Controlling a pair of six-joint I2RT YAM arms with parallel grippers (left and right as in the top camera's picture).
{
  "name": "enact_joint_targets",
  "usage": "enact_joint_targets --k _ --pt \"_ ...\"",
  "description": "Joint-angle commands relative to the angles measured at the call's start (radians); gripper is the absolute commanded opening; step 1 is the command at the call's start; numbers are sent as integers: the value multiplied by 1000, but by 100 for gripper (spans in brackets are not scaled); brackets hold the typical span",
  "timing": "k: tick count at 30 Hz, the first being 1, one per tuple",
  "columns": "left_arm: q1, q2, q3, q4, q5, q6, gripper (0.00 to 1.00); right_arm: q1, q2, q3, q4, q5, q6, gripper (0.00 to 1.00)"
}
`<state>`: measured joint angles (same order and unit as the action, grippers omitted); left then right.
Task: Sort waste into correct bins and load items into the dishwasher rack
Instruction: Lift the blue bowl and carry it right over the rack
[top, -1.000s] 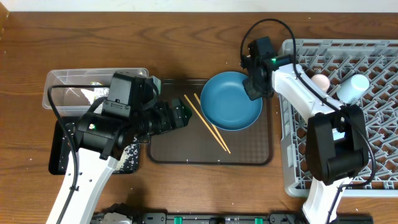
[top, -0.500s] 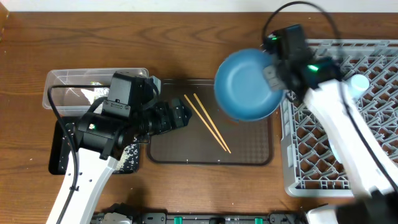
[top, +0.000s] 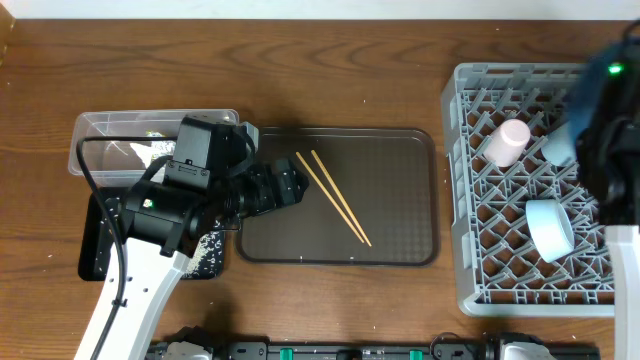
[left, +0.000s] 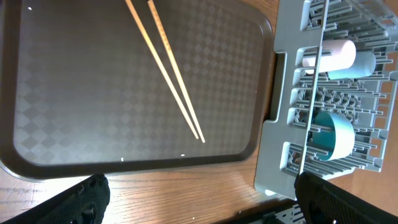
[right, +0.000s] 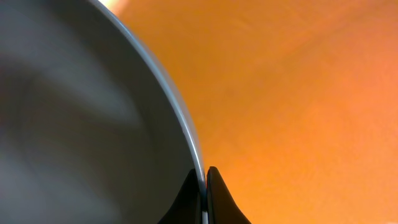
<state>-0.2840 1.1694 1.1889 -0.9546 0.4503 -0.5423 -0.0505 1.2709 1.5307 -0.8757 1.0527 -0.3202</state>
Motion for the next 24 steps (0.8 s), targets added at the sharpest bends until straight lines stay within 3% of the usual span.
enact_joint_targets --k 1,5,24 --pt "4 0 12 -2 10 14 98 -98 24 13 4 244 -153 1" --pt "4 0 12 -2 10 14 98 -171 58 10 -8 371 -200 1" --pt "4 0 12 -2 10 14 98 -312 65 -146 -198 293 -201 1"
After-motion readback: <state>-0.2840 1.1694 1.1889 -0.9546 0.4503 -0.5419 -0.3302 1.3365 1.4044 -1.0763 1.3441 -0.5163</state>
